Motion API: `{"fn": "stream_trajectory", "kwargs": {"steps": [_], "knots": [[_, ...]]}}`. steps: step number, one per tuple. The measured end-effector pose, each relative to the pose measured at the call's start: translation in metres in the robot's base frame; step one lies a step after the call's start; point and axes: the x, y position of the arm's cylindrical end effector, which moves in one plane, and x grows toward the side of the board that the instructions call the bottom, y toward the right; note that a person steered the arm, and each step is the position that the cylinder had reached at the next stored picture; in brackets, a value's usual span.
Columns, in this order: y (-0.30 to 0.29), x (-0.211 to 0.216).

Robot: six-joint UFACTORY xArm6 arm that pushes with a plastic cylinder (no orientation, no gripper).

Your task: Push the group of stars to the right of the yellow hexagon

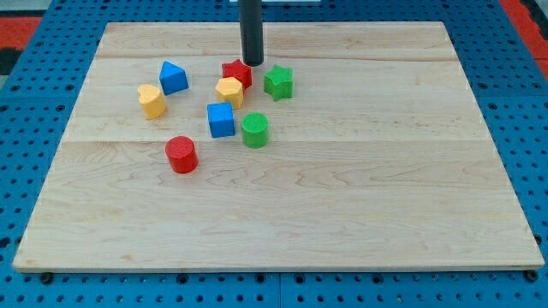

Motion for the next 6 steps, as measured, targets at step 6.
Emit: {"fn": "stream_trajectory", "kwargs": {"steps": [6], "knots": [[-0.208, 0.030]]}}
